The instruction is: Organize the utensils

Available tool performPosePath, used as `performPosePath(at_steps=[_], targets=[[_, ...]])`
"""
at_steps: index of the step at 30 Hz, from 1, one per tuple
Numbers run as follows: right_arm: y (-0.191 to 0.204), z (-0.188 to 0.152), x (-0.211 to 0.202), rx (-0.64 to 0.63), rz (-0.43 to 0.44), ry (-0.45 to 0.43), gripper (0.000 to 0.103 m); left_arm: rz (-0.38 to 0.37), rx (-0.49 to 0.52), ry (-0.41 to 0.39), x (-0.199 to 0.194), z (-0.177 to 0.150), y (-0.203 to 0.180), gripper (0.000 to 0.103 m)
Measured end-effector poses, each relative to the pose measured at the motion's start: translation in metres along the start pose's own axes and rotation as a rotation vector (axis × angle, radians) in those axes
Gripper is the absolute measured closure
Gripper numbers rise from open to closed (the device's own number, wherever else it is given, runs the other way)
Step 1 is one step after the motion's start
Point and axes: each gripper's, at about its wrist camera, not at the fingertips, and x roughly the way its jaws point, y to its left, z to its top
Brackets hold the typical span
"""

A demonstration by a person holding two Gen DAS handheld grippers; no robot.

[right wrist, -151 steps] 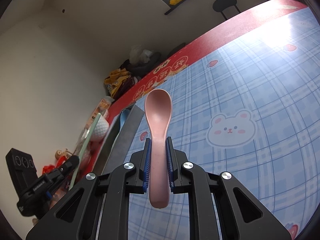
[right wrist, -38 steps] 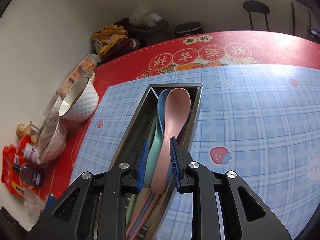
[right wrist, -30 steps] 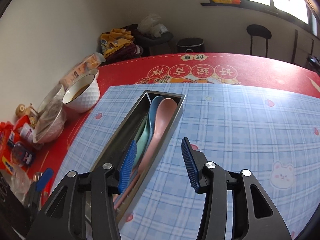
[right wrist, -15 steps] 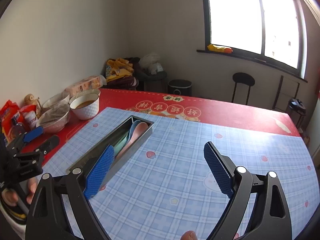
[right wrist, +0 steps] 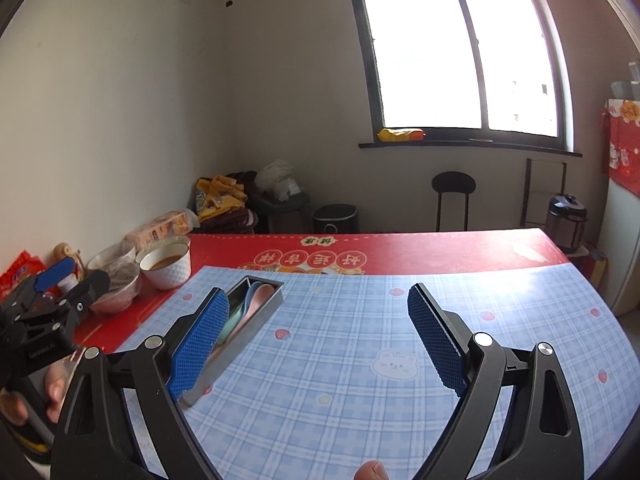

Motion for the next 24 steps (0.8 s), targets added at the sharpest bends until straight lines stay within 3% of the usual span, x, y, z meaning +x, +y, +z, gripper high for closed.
performPosePath(at_steps=[24], targets=[[-0.011,-0.008,-0.012,0.001,-0.075,-0.036,0.015,-0.001,0.022,0.023,0.003,-0.006,-0.012,0.006]])
